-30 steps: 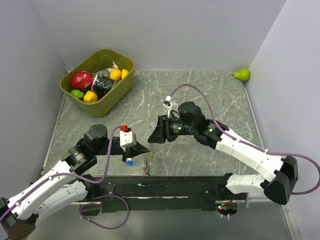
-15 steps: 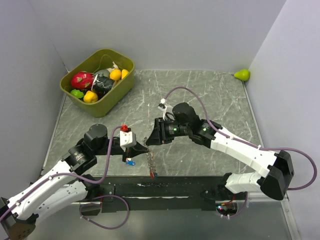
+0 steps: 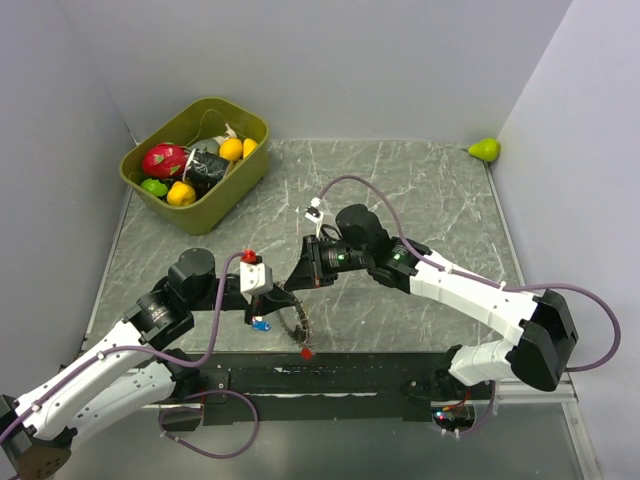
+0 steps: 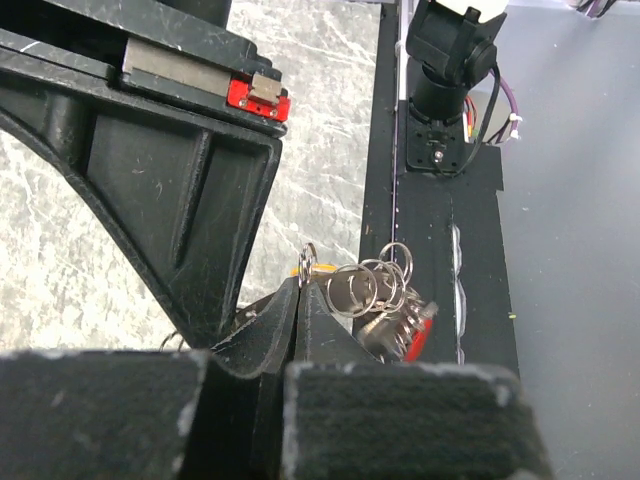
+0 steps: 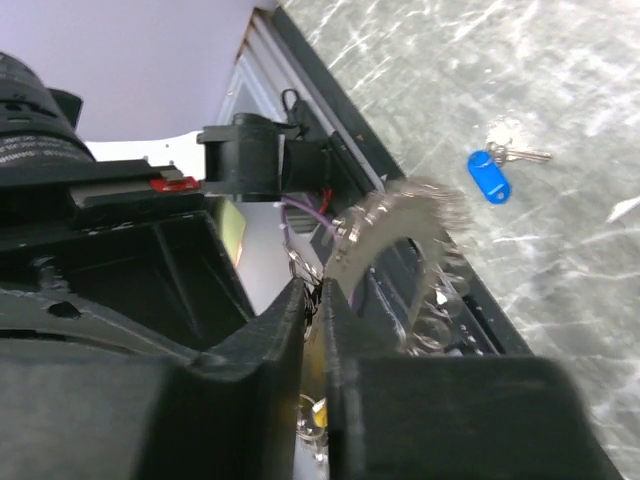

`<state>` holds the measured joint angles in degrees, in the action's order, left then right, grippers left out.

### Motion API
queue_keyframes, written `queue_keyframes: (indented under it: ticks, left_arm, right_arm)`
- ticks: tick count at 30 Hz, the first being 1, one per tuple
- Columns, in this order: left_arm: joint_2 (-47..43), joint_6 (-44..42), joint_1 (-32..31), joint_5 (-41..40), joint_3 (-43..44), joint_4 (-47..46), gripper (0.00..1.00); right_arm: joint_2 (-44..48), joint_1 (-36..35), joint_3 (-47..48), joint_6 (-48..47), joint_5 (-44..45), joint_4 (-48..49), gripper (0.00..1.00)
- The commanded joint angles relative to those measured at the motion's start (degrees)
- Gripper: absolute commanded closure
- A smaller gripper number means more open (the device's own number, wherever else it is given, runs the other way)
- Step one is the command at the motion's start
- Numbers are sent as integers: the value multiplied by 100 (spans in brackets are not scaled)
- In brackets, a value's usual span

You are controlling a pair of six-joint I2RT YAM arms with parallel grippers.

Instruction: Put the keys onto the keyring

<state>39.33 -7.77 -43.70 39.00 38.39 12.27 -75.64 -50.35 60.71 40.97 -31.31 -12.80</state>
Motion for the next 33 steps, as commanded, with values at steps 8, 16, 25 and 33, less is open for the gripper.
queue_keyframes:
  ticks: [8,16,25,33]
  left_arm:
    - [-189,4,-24,-16,72,-261,99]
    - [-242,12,-24,-174,72,-217,99]
    - [-233,47,-24,-279,133,-304,97]
    - [-584,914,-24,-727,125,-559,58]
  right_arm:
    - [645,-19,-261,-28,221,663,100]
    - [1454,-28,-1016,-10,705,1551,100]
    - [1816,-28,-1457,25,723,2185,100]
    - [1982,-28,-1711,60,802,2528,100]
